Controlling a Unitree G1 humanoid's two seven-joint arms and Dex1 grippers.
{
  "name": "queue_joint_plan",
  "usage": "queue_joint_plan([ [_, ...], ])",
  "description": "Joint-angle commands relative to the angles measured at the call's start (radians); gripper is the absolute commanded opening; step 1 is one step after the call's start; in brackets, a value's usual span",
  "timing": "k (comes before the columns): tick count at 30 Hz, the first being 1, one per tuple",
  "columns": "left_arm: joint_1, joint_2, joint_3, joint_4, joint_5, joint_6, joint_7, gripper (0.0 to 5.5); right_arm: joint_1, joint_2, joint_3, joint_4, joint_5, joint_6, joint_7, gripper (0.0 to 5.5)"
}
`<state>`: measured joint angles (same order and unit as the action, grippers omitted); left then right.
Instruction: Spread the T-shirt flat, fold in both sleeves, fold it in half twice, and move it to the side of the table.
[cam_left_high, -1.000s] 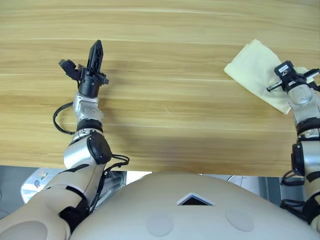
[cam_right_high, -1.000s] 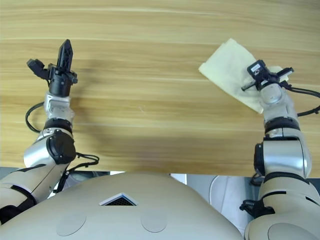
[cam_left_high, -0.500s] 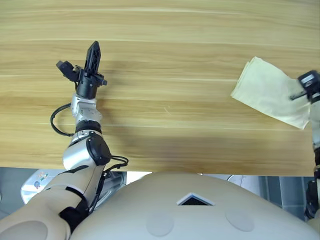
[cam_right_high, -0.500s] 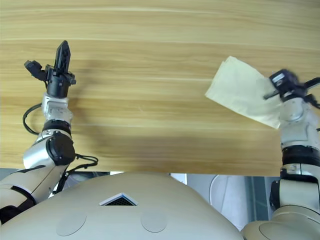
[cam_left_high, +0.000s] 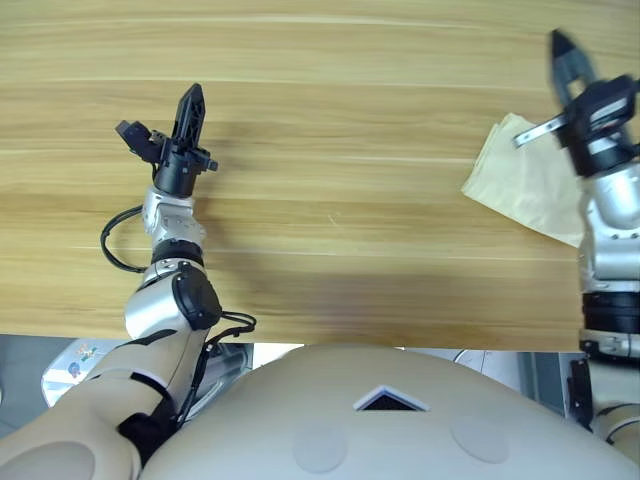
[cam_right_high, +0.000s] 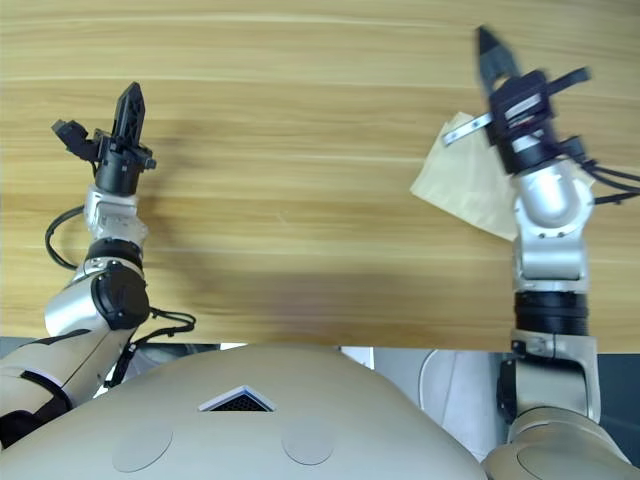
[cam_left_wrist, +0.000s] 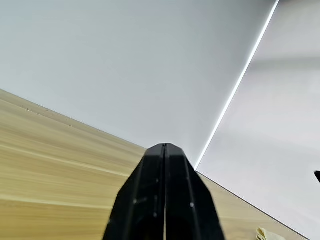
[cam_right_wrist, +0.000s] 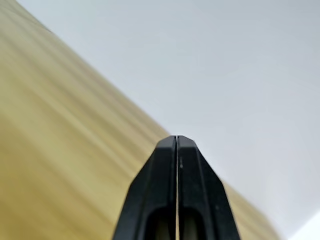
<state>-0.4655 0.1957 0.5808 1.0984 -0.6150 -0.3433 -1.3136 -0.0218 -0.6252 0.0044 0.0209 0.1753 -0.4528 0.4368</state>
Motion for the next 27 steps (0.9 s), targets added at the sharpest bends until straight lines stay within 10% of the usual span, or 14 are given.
queue_joint_plan([
  [1,0.013,-0.010,-0.002,0.043,0.007,0.011,0.026,0.01,-0.028,0.067,0.114,0.157,-0.006,-0.088,0.164,0.02],
  [12,-0.063,-0.008,-0.048,0.123,0.106,-0.058,0.268,0.01,-0.470,0.610,-0.047,1.004,0.193,0.016,0.314,0.02],
  [17,-0.129,-0.017,-0.039,0.169,0.124,-0.060,0.473,0.01,-0.591,0.654,-0.275,1.088,0.458,0.418,0.520,0.02],
  [27,-0.117,0.013,-0.214,0.220,0.407,-0.114,0.970,0.01,-0.639,0.630,-0.346,1.248,0.304,0.251,0.151,0.02],
])
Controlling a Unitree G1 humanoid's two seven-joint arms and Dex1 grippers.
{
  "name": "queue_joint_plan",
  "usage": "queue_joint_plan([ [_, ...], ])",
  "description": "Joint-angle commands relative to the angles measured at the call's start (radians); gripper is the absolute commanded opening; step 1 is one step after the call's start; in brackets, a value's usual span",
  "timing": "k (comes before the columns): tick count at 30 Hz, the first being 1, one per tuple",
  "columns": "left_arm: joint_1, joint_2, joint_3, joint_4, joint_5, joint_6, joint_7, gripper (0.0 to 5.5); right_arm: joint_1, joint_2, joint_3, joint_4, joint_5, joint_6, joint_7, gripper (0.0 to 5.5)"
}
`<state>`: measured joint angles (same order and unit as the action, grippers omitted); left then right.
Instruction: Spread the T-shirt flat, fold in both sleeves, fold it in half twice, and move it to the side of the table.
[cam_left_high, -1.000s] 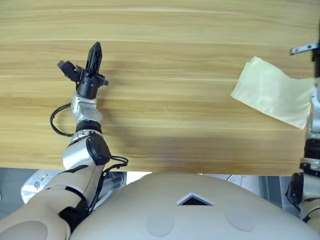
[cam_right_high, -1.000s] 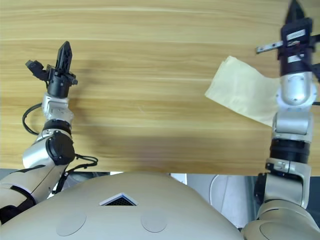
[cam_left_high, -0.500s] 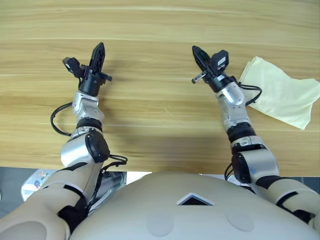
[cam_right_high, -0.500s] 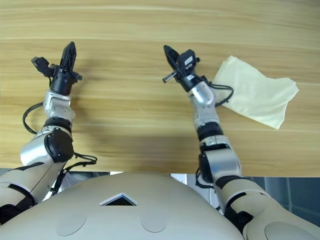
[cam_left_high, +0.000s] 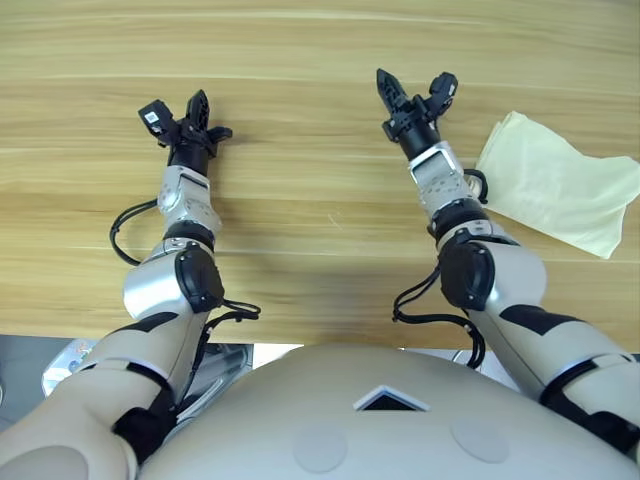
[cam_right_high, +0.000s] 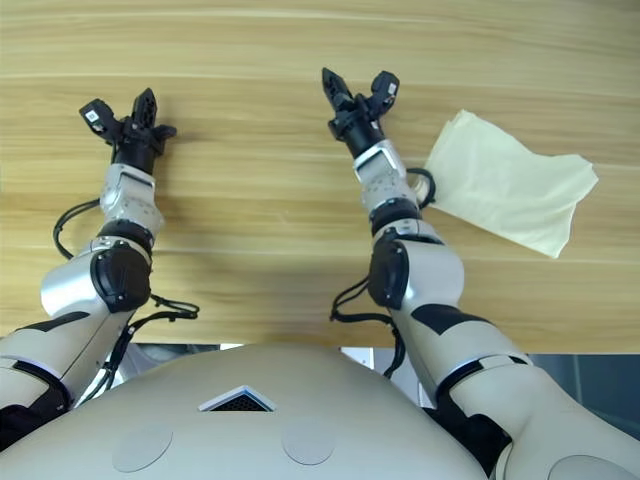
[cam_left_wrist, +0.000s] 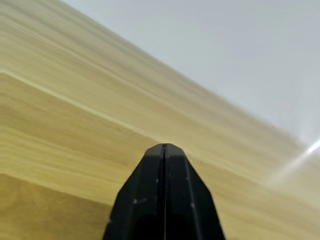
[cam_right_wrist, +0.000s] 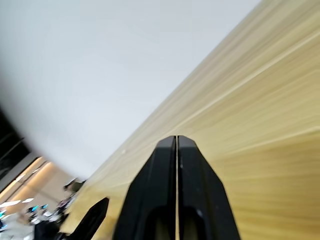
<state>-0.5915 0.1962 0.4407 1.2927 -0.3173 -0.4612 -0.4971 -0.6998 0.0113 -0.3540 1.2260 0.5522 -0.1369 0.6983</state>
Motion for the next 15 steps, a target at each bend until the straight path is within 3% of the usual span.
queue_joint_plan([
  [1,0.009,0.014,-0.090,0.028,0.135,0.003,0.188,0.01,0.041,-0.008,0.025,0.046,-0.108,-0.106,-0.148,0.02],
  [6,0.004,0.021,-0.141,0.033,0.221,0.004,0.309,0.01,0.047,-0.008,0.075,0.066,-0.248,-0.218,-0.282,0.02],
  [15,-0.003,0.030,-0.171,0.039,0.283,0.018,0.388,0.01,0.048,-0.014,0.062,0.072,-0.309,-0.245,-0.324,0.02],
])
